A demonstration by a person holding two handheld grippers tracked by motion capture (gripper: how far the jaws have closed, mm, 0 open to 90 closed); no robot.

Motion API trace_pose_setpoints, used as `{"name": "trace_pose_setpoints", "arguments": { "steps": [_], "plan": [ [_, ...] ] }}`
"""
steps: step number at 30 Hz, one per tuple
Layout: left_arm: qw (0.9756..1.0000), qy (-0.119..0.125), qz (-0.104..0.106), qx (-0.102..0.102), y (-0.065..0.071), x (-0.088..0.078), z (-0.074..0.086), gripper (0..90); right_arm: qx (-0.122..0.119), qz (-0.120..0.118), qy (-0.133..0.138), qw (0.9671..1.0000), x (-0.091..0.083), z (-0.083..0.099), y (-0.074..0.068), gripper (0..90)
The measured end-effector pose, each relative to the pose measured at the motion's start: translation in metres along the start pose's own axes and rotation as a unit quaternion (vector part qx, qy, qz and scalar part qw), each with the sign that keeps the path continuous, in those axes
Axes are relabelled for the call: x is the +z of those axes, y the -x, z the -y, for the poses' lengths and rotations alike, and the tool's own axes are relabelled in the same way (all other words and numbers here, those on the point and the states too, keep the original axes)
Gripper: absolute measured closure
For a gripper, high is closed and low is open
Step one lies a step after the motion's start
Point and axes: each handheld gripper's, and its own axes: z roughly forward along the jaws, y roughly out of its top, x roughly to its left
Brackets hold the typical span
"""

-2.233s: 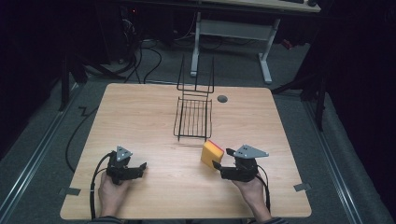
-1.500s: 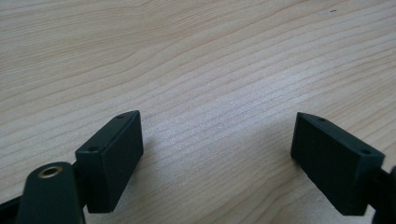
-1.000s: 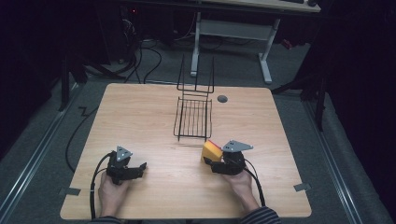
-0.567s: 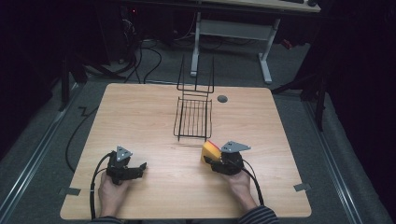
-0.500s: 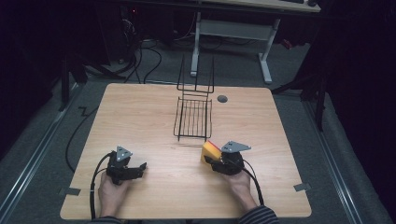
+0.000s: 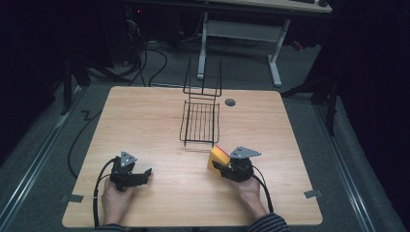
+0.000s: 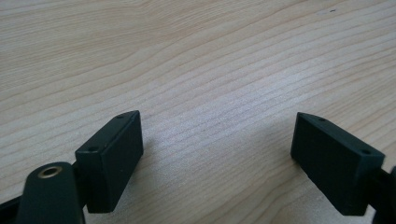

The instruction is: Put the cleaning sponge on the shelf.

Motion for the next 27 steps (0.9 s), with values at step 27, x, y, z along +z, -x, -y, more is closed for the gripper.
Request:
{"name": "trace_pose_setpoints", "arguments": {
  "steps": [27],
  "plan": [
    [1.0000, 0.000, 0.000, 0.000, 0.000, 0.000, 0.000, 17.5, 0.029, -0.012, 0.034, 0.9989, -0.037, -0.004, 0.005, 59.9]
  ]
}}
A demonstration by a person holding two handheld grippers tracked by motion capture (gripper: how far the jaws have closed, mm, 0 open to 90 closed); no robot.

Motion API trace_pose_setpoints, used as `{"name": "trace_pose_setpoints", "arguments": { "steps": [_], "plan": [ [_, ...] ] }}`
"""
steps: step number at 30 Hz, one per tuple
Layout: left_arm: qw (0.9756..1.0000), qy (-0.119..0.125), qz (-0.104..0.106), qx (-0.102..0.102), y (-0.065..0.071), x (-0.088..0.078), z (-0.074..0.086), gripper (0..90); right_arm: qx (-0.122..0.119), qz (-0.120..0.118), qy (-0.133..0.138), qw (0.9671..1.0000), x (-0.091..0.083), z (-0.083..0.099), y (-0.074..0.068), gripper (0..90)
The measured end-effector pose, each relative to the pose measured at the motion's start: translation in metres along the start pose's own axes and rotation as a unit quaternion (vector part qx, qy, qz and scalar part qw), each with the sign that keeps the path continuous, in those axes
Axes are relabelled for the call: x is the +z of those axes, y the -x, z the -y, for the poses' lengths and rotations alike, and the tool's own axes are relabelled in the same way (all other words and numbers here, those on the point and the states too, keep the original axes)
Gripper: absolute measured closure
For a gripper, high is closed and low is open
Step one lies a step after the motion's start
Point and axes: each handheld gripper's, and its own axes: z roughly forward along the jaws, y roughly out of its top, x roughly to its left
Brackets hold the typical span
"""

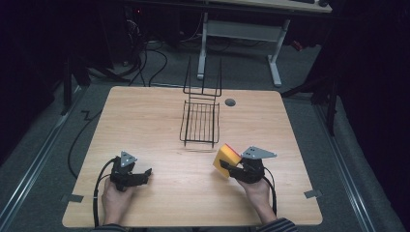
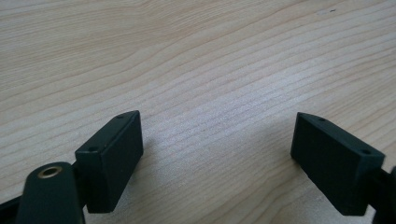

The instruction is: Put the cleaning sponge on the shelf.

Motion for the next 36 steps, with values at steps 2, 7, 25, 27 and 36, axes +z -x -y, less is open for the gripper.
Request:
{"name": "trace_pose_setpoints", "arguments": {
  "steps": [2, 7, 25, 27, 36],
  "plan": [
    [1.0000, 0.000, 0.000, 0.000, 0.000, 0.000, 0.000, 17.5, 0.003, -0.003, 0.004, 1.0000, -0.002, 0.000, 0.000, 59.9],
    [1.0000, 0.000, 0.000, 0.000, 0.000, 0.000, 0.000, 17.4, 0.007, -0.007, 0.010, 0.9999, -0.007, -0.002, 0.001, 59.9],
    [1.0000, 0.000, 0.000, 0.000, 0.000, 0.000, 0.000, 17.4, -0.002, -0.016, 0.016, 0.9998, -0.013, -0.027, 0.005, 60.1],
    [1.0000, 0.000, 0.000, 0.000, 0.000, 0.000, 0.000, 17.4, -0.005, -0.018, 0.018, 0.9997, -0.012, -0.032, 0.005, 60.1],
    [1.0000, 0.000, 0.000, 0.000, 0.000, 0.000, 0.000, 17.4, -0.012, -0.021, 0.017, 0.9996, -0.011, -0.045, 0.006, 60.1]
  ]
}}
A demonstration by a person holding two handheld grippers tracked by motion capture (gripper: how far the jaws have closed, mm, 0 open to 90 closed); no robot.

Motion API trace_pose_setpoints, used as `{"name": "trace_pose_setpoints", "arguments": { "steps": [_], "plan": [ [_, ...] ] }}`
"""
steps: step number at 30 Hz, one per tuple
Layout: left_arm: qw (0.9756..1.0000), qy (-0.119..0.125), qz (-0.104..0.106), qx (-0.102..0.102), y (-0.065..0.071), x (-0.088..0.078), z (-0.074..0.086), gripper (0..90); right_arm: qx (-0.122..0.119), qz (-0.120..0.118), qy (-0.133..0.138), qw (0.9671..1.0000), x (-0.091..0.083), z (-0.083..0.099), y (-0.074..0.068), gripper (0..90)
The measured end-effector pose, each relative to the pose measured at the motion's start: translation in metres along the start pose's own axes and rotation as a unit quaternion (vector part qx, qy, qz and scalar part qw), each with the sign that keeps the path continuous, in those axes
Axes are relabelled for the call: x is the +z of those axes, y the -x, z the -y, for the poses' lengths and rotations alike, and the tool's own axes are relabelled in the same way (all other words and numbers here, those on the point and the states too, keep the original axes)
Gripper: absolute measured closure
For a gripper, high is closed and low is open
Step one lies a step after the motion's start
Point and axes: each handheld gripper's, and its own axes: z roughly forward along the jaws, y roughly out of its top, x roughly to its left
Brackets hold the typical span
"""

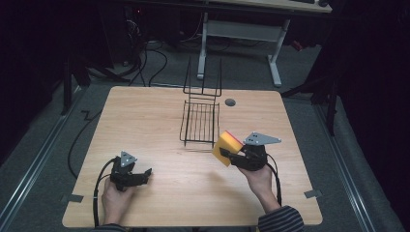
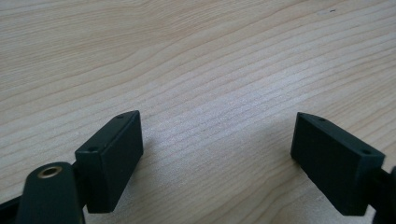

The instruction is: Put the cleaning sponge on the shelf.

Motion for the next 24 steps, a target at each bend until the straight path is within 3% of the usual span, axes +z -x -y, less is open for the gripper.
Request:
{"name": "trace_pose_setpoints", "arguments": {
  "steps": [13, 24],
  "plan": [
    [1.0000, 0.000, 0.000, 0.000, 0.000, 0.000, 0.000, 17.4, -0.018, 0.013, 0.009, 0.9997, 0.003, -0.020, 0.004, 60.1],
    [1.0000, 0.000, 0.000, 0.000, 0.000, 0.000, 0.000, 17.4, -0.018, 0.020, 0.008, 0.9996, 0.014, -0.034, 0.010, 60.1]
  ]
}}
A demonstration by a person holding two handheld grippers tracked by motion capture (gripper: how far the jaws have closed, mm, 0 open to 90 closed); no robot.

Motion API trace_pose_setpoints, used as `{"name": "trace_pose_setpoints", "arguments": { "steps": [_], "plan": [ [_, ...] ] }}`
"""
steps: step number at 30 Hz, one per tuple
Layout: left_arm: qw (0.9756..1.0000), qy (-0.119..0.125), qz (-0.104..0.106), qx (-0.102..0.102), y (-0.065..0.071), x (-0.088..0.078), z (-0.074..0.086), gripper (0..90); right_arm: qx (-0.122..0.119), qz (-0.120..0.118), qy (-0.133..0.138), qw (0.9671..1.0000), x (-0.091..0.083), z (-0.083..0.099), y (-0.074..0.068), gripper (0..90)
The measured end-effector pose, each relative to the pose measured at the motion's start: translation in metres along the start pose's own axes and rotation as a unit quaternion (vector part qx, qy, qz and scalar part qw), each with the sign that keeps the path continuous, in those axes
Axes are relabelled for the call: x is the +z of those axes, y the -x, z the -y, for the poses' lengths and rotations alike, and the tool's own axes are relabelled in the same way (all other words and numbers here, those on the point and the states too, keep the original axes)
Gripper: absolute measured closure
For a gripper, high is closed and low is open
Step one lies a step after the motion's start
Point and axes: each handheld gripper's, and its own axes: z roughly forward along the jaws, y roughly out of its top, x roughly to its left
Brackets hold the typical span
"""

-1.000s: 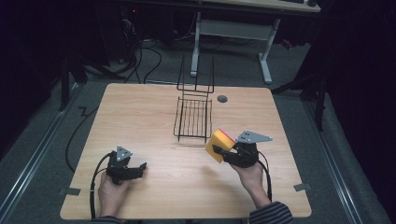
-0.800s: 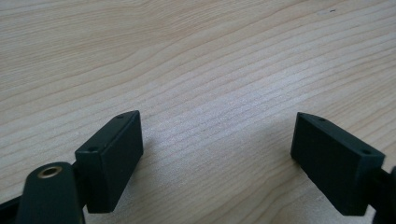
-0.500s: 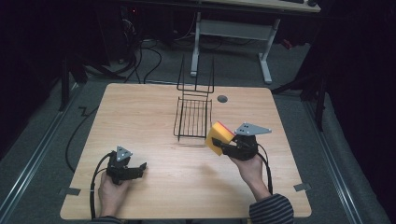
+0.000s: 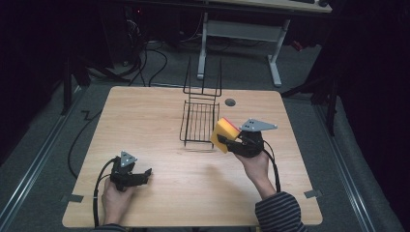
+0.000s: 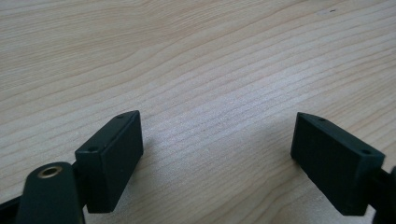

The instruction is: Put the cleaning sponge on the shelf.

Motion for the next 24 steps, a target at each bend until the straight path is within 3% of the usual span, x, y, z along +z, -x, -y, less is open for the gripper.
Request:
{"name": "trace_pose_setpoints", "arguments": {
  "steps": [24],
  "plan": [
    [1.0000, 0.000, 0.000, 0.000, 0.000, 0.000, 0.000, 17.4, -0.008, 0.001, -0.008, 0.9999, 0.034, -0.037, 0.002, 60.2]
  ]
}}
